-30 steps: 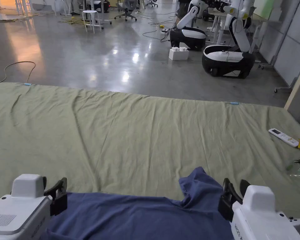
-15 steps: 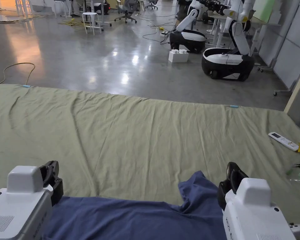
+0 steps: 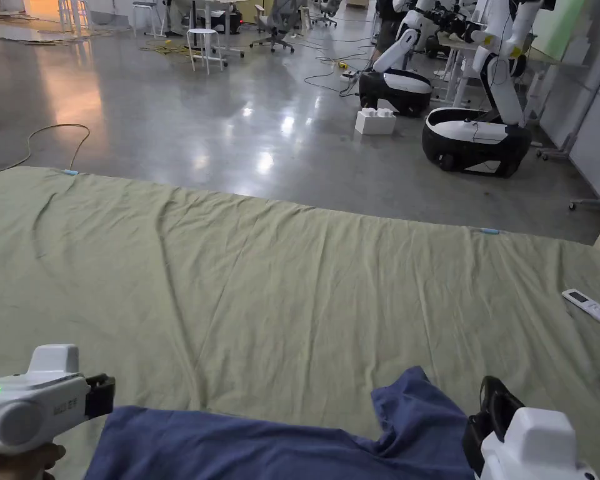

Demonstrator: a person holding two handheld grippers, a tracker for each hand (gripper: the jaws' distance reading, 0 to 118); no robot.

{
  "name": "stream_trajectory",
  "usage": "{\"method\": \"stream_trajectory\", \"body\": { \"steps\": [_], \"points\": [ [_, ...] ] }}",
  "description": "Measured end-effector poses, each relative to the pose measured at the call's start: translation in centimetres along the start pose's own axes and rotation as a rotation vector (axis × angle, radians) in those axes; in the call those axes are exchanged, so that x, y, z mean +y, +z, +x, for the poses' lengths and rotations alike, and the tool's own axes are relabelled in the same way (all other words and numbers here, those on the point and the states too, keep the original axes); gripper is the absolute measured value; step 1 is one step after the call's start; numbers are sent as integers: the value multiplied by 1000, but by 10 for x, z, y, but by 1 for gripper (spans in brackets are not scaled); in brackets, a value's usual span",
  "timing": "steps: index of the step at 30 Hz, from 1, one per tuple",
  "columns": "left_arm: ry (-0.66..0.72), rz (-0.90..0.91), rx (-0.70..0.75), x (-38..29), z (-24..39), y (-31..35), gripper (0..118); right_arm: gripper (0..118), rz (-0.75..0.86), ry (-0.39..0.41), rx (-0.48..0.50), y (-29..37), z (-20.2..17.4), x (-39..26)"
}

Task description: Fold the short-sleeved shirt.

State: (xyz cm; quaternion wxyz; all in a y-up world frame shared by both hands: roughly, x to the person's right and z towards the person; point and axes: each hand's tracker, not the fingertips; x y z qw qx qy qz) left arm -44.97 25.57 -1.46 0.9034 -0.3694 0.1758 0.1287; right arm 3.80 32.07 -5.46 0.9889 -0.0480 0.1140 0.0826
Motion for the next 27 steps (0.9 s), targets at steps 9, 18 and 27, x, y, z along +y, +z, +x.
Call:
{"method": "stream_trajectory", "body": {
  "steps": [9,18,27],
  "points": [
    [-16,-274,13,-2,11,-70,69,0,-95,17,-10,-10,5,-21],
    [-176,-209,70,-20,32,-75,50,0,-154,0,-27,-18,12,-35],
    [-187,-119,9,-7,21,-58,5,1,-267,-7,3,-61,37,-33]
  ]
}}
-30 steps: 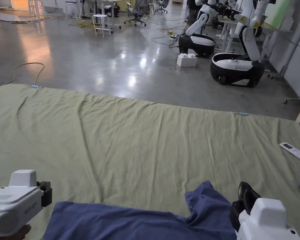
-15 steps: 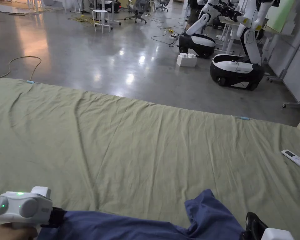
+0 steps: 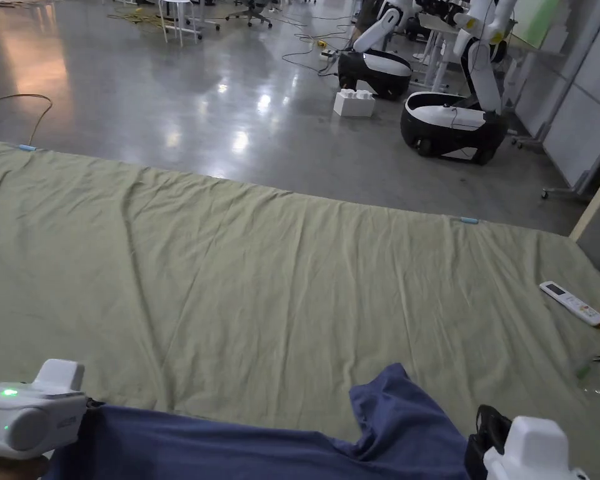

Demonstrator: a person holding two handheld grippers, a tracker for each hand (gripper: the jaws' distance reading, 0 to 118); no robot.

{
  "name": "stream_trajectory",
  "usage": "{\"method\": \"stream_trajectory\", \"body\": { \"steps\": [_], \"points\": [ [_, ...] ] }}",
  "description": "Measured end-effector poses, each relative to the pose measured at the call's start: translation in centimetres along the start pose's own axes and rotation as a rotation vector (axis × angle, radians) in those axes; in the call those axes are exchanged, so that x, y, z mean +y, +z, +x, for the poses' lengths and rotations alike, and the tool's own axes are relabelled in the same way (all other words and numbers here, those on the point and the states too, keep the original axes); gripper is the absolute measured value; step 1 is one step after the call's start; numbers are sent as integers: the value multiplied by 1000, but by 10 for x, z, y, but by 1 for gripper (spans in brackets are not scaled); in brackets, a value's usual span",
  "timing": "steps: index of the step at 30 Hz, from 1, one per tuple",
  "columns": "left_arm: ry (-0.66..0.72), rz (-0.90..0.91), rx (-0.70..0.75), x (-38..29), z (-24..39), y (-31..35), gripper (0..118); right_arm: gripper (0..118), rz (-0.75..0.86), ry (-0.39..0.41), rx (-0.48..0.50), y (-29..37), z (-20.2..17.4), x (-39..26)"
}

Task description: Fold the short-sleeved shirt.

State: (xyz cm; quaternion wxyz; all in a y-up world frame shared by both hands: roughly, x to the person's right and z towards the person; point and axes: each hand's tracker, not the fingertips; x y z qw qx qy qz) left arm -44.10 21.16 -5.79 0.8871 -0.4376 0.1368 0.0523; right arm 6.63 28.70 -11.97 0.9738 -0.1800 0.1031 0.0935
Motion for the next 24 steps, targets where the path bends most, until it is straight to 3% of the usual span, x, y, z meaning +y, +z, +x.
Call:
{"method": "stream_trajectory", "body": {
  "steps": [3,5,7,13,16,20,24],
  "points": [
    [-19,24,-10,2,-2,11,5,6,-175,-24,49,-38,17,4],
    [-15,31,-20,4,-1,14,5,42,-303,-19,81,-71,26,3],
    [-8,35,-25,4,-2,16,5,66,-411,-3,84,-105,32,-6],
    [27,51,-33,2,-2,17,5,66,-613,-11,90,-186,42,-38],
    [44,51,-32,0,-2,16,5,74,-697,-57,111,-199,40,-53],
    [51,51,-28,1,1,18,5,74,-669,-6,115,-198,35,-51],
    [60,57,-28,2,0,19,5,61,-670,-4,125,-199,42,-48]
  ]
}}
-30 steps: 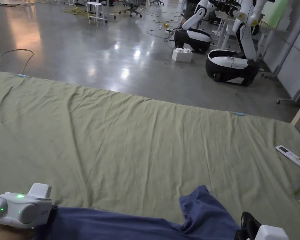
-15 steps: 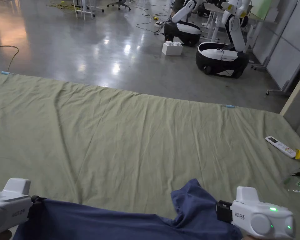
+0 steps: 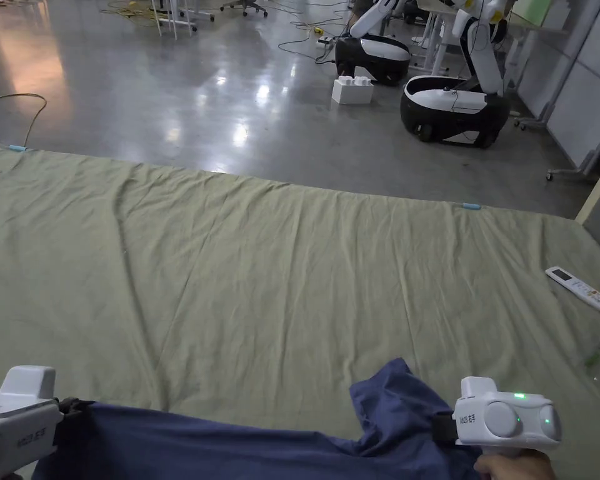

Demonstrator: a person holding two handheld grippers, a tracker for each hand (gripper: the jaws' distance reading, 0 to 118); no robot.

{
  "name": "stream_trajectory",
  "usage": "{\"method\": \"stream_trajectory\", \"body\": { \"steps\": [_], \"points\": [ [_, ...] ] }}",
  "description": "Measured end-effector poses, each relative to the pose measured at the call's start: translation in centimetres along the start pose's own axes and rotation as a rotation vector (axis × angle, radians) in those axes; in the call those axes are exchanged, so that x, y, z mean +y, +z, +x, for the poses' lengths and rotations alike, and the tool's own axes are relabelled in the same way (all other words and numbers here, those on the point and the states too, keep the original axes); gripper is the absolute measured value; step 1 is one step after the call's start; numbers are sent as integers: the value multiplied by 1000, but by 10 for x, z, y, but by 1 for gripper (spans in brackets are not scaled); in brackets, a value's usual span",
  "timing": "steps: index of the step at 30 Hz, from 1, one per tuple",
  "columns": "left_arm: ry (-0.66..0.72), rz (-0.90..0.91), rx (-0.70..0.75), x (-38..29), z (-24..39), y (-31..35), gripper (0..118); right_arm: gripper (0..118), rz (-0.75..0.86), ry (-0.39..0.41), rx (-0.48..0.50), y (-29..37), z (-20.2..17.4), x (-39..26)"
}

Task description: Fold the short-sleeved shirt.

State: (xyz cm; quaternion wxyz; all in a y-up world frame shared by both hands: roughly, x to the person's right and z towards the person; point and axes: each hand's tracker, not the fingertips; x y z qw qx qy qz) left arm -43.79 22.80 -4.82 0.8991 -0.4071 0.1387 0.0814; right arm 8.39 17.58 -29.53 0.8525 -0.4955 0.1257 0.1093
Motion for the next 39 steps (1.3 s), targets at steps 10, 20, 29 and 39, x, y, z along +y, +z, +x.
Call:
{"method": "stream_trajectory", "body": {
  "steps": [10,20,29,39],
  "points": [
    [5,25,-19,-7,3,17,5,1,92,28,17,49,-7,-19],
    [-1,128,-67,-17,-10,77,5,1,259,-19,23,136,14,-46],
    [-60,142,-133,-53,-24,124,5,1,287,12,27,191,33,-110],
    [-130,-40,-126,-117,-26,142,5,1,114,112,-20,220,5,-198]
  ]
}}
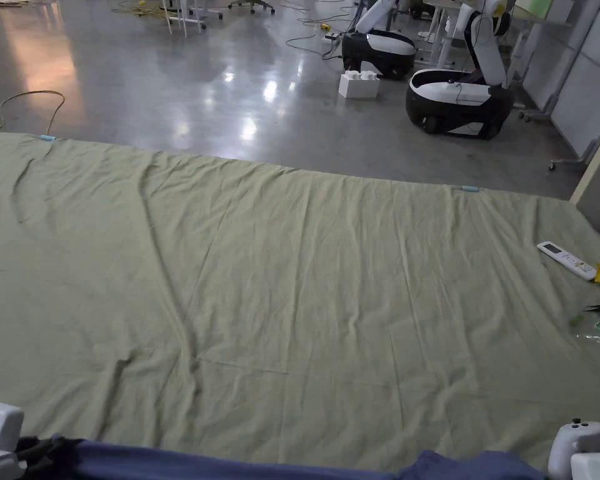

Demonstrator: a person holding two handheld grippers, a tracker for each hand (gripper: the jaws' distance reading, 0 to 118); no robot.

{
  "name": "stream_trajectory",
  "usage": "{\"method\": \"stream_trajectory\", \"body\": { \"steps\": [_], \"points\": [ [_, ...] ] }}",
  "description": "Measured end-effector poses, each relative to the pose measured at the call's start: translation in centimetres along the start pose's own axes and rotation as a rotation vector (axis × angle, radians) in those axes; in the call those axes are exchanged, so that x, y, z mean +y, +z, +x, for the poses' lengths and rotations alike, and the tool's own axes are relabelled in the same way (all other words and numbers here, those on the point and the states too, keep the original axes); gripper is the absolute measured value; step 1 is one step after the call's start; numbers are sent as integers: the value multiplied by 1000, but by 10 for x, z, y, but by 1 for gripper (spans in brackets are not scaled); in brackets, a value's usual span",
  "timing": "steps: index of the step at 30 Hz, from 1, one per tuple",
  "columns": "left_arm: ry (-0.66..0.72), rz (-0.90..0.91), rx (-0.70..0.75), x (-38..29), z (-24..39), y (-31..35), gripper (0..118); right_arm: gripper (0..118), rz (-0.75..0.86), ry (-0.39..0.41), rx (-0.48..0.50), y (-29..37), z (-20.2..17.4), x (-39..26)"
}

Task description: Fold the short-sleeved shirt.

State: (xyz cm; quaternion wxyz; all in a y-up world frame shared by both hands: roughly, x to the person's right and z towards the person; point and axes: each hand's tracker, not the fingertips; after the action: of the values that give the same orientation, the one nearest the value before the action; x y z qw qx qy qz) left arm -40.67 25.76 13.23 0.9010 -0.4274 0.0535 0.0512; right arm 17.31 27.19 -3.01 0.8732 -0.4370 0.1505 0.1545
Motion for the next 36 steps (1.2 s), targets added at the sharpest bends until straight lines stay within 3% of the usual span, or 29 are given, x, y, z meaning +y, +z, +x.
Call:
{"method": "stream_trajectory", "body": {
  "steps": [5,11,17,19,20,22,23,32,36],
  "points": [
    [-67,-134,46,-20,8,-13,6,1,-149,92,-33,-17,-23,-22],
    [-79,-288,81,-32,15,-43,9,1,-233,87,-61,-47,-35,-31],
    [-48,-272,98,-28,17,-41,13,3,-243,69,-72,-57,-39,-32],
    [-3,-210,91,-22,14,-31,26,13,-228,106,-108,-44,-38,-27],
    [7,-174,89,-18,13,-26,38,27,-203,116,-126,-35,-39,-23],
    [11,-90,82,-7,14,-13,65,66,-124,93,-139,-17,-39,-13],
    [11,-48,70,0,15,-9,65,73,-85,72,-144,-5,-40,-6],
    [50,389,105,65,51,8,65,76,433,-120,-98,28,-66,51],
    [57,536,148,82,79,14,65,58,620,-128,-130,35,-90,69]
  ]
}}
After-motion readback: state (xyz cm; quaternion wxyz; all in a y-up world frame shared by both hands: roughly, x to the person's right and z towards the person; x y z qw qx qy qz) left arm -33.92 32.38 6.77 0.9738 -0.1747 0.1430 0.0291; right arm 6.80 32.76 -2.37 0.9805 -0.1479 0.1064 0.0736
